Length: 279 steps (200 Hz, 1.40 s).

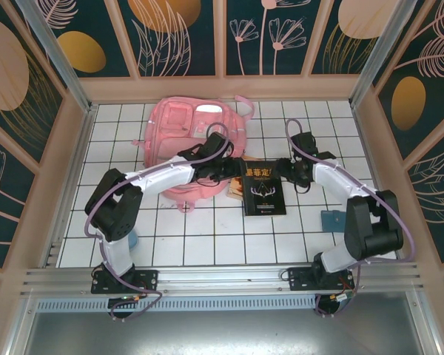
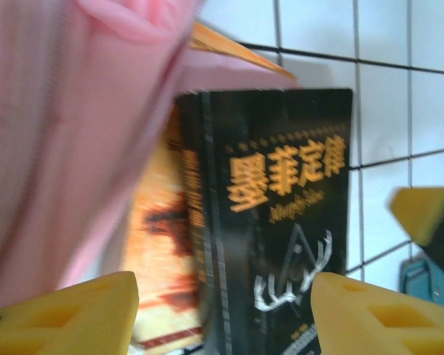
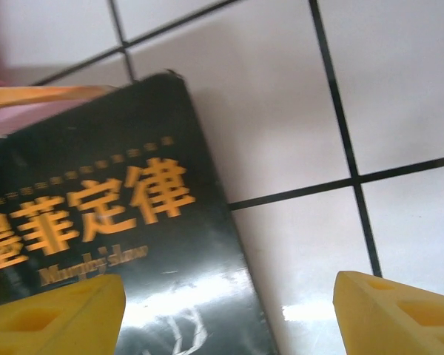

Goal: Pack books, pencil case, and school supplies into a backpack

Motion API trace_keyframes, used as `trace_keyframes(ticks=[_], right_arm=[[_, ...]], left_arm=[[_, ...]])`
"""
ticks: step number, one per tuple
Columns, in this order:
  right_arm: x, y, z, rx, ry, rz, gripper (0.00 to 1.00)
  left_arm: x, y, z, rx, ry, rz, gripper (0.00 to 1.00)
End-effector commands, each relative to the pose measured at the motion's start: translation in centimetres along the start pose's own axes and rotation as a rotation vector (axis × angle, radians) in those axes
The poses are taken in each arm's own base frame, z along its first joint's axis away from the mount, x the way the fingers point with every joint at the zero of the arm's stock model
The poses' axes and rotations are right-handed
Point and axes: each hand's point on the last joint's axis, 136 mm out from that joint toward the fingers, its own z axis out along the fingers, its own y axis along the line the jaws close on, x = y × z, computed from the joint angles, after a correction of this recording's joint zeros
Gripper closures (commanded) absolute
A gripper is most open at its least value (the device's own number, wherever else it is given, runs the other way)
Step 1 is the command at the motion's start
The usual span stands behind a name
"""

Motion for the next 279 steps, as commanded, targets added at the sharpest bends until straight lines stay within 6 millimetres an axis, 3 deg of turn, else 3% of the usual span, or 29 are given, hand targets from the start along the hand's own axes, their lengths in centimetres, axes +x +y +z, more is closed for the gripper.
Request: trace_keyframes(ticks=[1,44,77,96,128,159,178,199,216,237,256,279], right_arm=[[0.7,-0.4,1.8,-0.028,0.028,0.036,0.30],[2.1,0.3,3.0,-0.111,0.074,0.060,0.49],[2.9,0.0,3.7,-0.113,0.100,0.070,0.52],[3.2,0.1,3.9,-0.126,0.110,0.075,0.53],[3.7,0.7,4.2,-0.176,0.136,0.078,0.59],[4.6,2.0,4.3,-0.270,0.171,0.088,0.61],[4.7,2.3,4.4,-0.289,0.179,0.096,0.62],[4.2,1.9,4.0,-0.269,0.157,0.102,0.62],[3.4,1.6,3.3,-0.251,0.122,0.107,0.61],[1.6,1.6,1.3,-0.246,0.036,0.115,0.57],[-0.2,2.5,-1.4,-0.299,-0.059,0.124,0.45],[-1.7,4.9,-5.2,-0.444,-0.150,0.121,0.23]], left_arm=[[1.5,-1.3,1.5,0.049,0.047,-0.020,0.42],[2.0,-1.1,3.4,0.043,0.085,-0.042,0.56],[2.1,1.2,4.5,-0.058,0.079,-0.056,0.51],[2.6,1.5,5.2,-0.056,0.100,-0.053,0.49],[2.6,0.1,5.9,0.010,0.124,-0.054,0.51],[2.8,-3.5,5.8,0.194,0.177,-0.060,0.52],[2.4,-3.8,5.6,0.211,0.167,-0.055,0.56],[1.6,-4.1,4.8,0.215,0.139,-0.041,0.69],[0.8,-4.7,3.8,0.224,0.101,-0.010,0.85],[-0.6,-5.8,1.8,0.244,0.033,0.035,0.98],[-2.4,-6.9,-1.0,0.279,-0.043,0.065,1.00],[-4.9,-7.4,-4.6,0.325,-0.140,0.081,1.00]])
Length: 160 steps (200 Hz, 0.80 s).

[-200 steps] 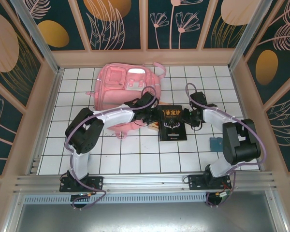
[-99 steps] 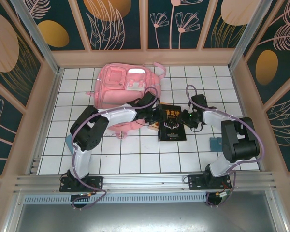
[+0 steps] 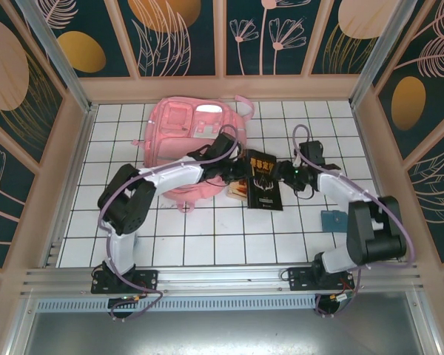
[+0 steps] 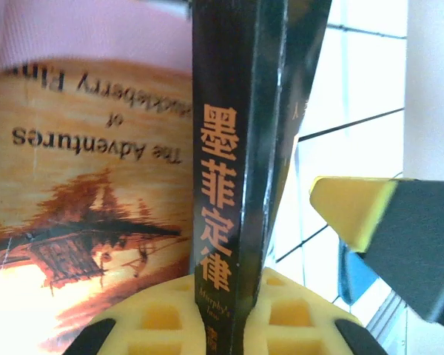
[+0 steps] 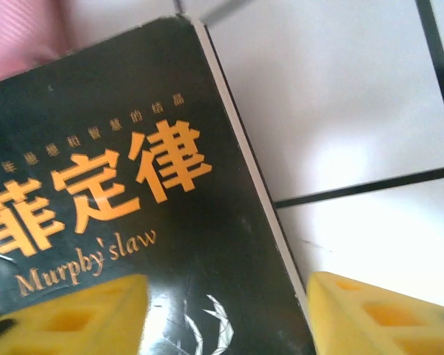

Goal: Pack books, pencil case, and school supplies into a backpack

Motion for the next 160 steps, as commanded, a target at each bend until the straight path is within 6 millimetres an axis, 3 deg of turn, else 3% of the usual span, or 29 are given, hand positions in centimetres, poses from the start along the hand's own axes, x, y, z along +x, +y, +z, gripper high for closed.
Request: trace_keyframes(ticks=[1,20,49,82,112,160], right_arm=[[-1.5,3.6,-3.2,-0.155,-0.092,-0.005,0.23],[-1.7,6.8,-5.0,-0.322,-0.111,0.005,0.13],[-1.5,10.4,-6.9,-0.528,-0.111,0.063,0.08],[-1.0,13.9,-8.6,-0.700,-0.102,0.118,0.04],[-0.6,16.6,-9.2,-0.837,-0.078,0.158,0.03],[-1.9,19.1,-10.8,-0.991,-0.161,0.205,0.10]], left_arm=[[-4.7,-4.9,-5.9,0.146,-0.197,0.100,1.00],[-6.5,-5.3,-8.7,0.176,-0.275,0.103,1.00],[-9.2,-6.6,-13.5,0.231,-0.403,0.068,1.00],[-11.1,-7.4,-16.7,0.333,-0.480,-0.029,0.99],[-11.7,-8.6,-18.4,0.431,-0.495,-0.116,0.99],[-11.9,-8.7,-18.3,0.553,-0.455,-0.276,0.98]])
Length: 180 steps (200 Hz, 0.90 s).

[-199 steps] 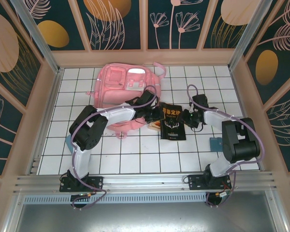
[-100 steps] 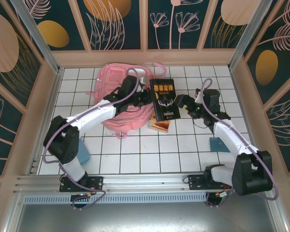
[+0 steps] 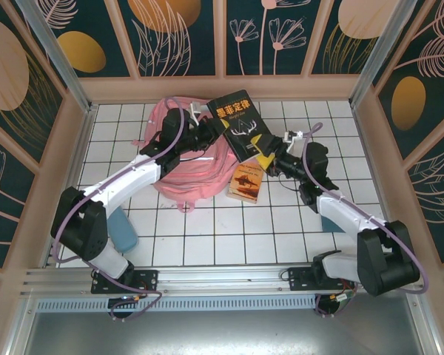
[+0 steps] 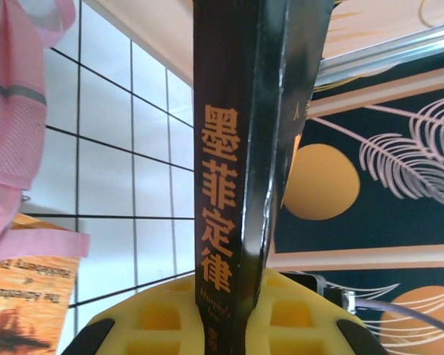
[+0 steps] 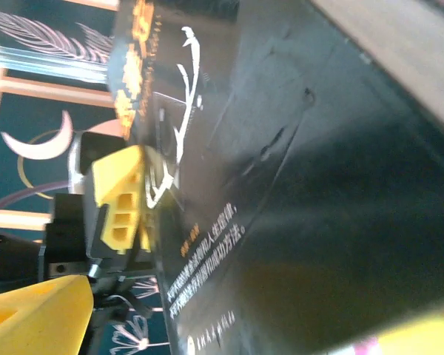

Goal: Pack books, pencil case, and school supplies into a backpack

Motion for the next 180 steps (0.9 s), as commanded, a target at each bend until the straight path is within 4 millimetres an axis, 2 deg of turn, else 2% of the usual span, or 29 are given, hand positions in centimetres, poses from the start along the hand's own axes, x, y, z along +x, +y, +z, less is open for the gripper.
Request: trace_keyframes(ticks=[1,35,73,99,120,133,144,166,180], right_arm=[[-0.8,3.6,0.1,-0.165,-0.065,-0.006,0.10],[-1.2,3.8,0.1,-0.198,-0.123,0.005,0.32],[-1.4,2.9,-0.4,-0.177,-0.174,0.023,0.44],[-1.9,2.8,-0.1,-0.165,-0.187,0.022,0.63],[-2.2,2.6,0.4,-0.141,-0.185,0.016,0.71],[-2.4,2.7,0.5,-0.143,-0.189,0.008,0.78],[-2.6,2.7,0.7,-0.129,-0.189,-0.010,0.82],[-2.9,2.1,1.2,-0.052,-0.186,-0.071,0.86],[-3.3,1.3,1.4,0.022,-0.188,-0.119,0.86]], left_arm=[[-1.2,-4.8,-1.4,0.200,-0.024,-0.090,0.98],[-1.2,-4.0,-0.8,0.196,-0.020,-0.148,0.97],[-1.4,-2.8,-0.4,0.178,-0.030,-0.176,0.92],[-1.0,-2.3,-0.2,0.170,-0.016,-0.186,0.89],[-0.9,-1.9,-0.3,0.158,-0.014,-0.181,0.86],[-0.8,-1.5,-0.4,0.138,-0.013,-0.174,0.80],[-0.7,-0.9,-0.6,0.105,-0.023,-0.155,0.67],[-1.2,1.4,-1.4,-0.022,-0.067,-0.064,0.40],[-1.4,4.0,-2.2,-0.172,-0.090,0.021,0.31]])
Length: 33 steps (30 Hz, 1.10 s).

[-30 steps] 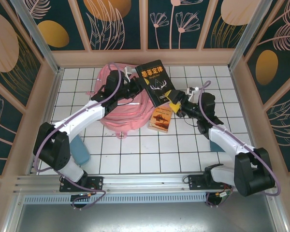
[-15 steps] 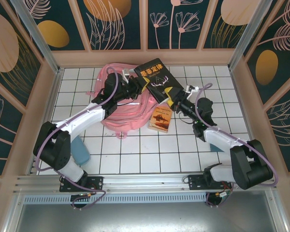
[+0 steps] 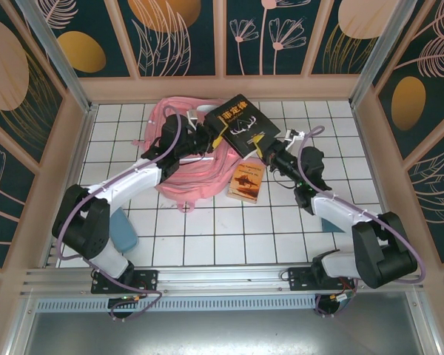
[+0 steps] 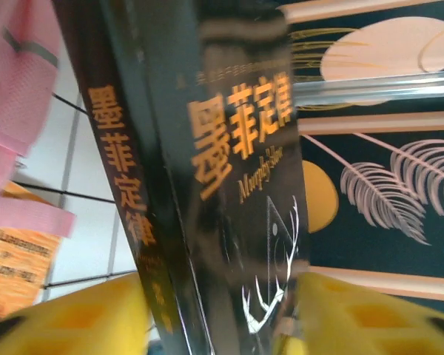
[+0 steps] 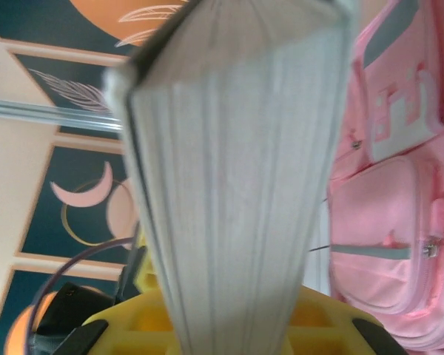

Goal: Pack books, pencil case, and school supplies into a backpack

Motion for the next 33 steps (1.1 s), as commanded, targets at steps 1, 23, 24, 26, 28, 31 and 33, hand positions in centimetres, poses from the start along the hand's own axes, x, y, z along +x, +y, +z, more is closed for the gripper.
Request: trace_keyframes(ticks=[1,23,24,26,28,31,33], right_arm=[[-1.2,0.8,0.7,0.055,-0.028,-0.149,0.86],[-5.9,-3.4,-1.2,0.355,0.080,-0.265,0.87],[-5.7,-3.8,-1.3,0.390,0.079,-0.268,0.86],[-5.6,-4.6,-1.9,0.440,0.075,-0.275,0.86],[-5.1,-4.7,-2.2,0.416,0.090,-0.283,0.86],[-4.5,-5.1,-2.6,0.424,0.102,-0.248,0.86],[-4.2,-4.9,-2.9,0.428,0.092,-0.236,0.86]], left_arm=[[-1.6,1.3,-2.3,-0.151,-0.090,0.171,0.30],[-3.7,11.3,-8.3,-0.874,0.196,1.073,0.14],[-3.5,11.1,-8.1,-0.867,0.222,1.088,0.14],[-3.6,11.2,-8.2,-0.884,0.238,1.098,0.14],[-3.1,11.9,-8.4,-0.895,0.277,1.097,0.13],[-3.0,14.0,-9.2,-0.966,0.312,1.091,0.13],[-3.4,14.5,-9.2,-1.001,0.295,1.067,0.15]])
